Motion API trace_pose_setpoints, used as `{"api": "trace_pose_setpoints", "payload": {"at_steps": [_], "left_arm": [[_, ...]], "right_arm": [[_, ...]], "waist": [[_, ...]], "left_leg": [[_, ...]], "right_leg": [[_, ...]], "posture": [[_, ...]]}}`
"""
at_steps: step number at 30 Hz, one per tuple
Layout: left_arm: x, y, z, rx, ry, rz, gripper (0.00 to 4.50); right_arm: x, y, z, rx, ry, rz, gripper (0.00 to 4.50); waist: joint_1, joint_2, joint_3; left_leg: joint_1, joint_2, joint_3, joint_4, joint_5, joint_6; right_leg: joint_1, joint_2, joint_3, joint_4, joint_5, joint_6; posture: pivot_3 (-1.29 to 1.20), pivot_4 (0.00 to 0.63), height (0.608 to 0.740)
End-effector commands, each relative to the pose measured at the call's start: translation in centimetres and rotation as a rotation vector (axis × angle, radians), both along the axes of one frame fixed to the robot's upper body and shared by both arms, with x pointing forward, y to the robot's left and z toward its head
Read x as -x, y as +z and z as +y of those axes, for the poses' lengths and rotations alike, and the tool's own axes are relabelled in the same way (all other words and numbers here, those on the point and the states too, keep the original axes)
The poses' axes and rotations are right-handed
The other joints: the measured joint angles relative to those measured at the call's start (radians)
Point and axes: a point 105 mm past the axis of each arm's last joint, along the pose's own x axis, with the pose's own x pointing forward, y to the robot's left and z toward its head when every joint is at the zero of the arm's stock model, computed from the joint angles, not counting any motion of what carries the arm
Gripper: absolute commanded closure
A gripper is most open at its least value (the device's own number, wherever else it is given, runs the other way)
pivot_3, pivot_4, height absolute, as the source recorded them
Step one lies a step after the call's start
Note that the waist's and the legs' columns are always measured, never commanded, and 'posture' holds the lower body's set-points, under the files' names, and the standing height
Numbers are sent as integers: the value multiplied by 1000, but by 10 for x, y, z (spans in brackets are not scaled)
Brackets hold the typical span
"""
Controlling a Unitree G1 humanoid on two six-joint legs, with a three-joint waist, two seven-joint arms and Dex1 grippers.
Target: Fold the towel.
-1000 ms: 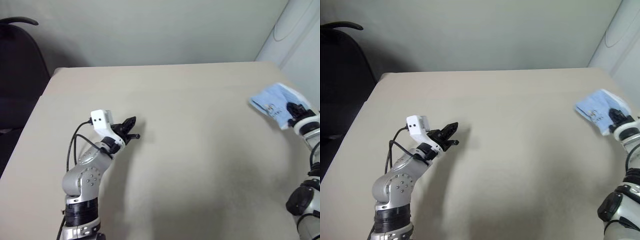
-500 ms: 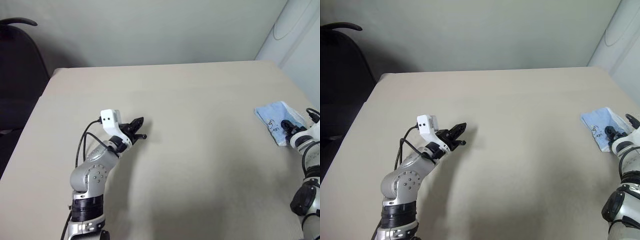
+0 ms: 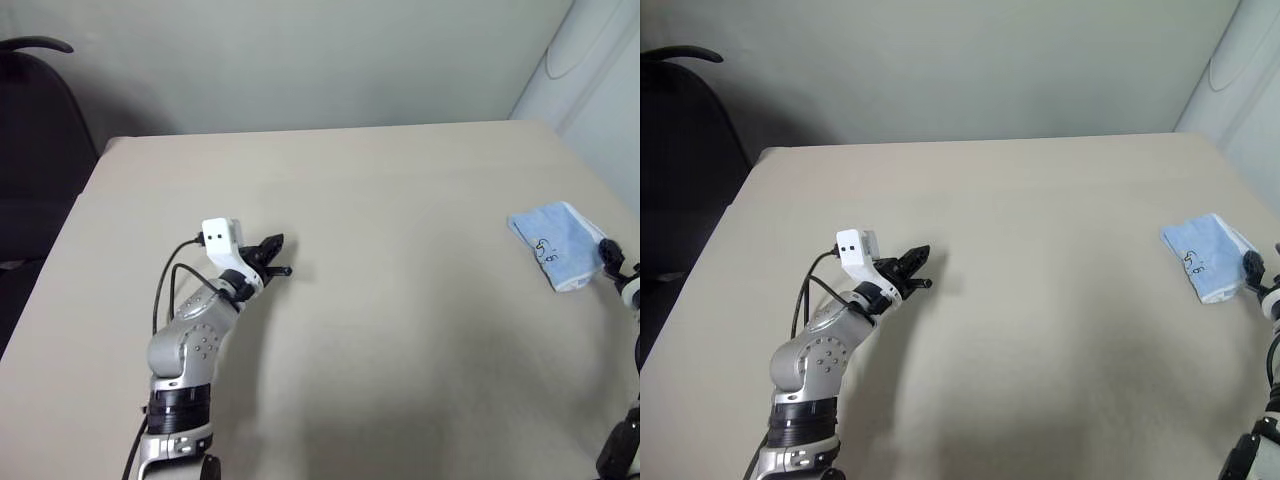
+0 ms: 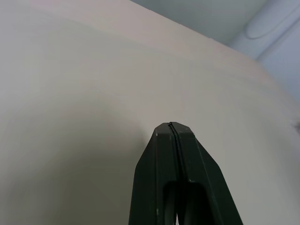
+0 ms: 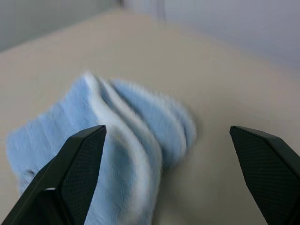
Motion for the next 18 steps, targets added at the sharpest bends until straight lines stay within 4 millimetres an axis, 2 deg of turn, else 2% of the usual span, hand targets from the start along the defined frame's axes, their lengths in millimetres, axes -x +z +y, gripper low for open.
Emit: {"api": "trace_pose_setpoints", "payload": {"at_steps": [1,6,8,11,13,18], "left_arm": [[-3,9,-2,-172,-14,-110,4500],[-4,0,-6,-214,-20,-122,4500],[-3,-3,-6,-218,-14,-120,4500],[-1,-6,-1,-225,1,-120,4500],[0,-5,5,-232,17,-121,4500],[6,-5,16,-241,70,-121,4500]], "right_arm": [[-11,29,65,264,280,-74,34],[-20,10,151,254,669,-56,34],[-25,-4,173,267,750,-27,34],[-37,-22,195,270,796,1,34],[-42,-27,207,261,822,1,34],[-50,-33,222,255,873,-5,34]], "waist": [[-7,0,0],[-8,-1,0],[-6,-1,0],[-8,-1,0],[-7,-1,0],[-6,-1,0]], "left_leg": [[0,0,0,0,0,0],[0,0,-1,2,-2,3],[0,0,-2,2,1,-1],[0,0,-3,2,1,-2],[-1,0,-3,2,1,-2],[-1,0,-3,2,1,-2]], "right_leg": [[0,0,0,0,0,0],[2,1,-1,-1,0,1],[1,1,-1,-1,0,1],[1,0,-1,-1,0,1],[1,0,-1,-1,0,1],[1,0,-2,-1,0,1]], "posture": [[0,150,740],[0,150,740],[0,150,740],[0,150,740],[0,150,740],[0,150,740]]}}
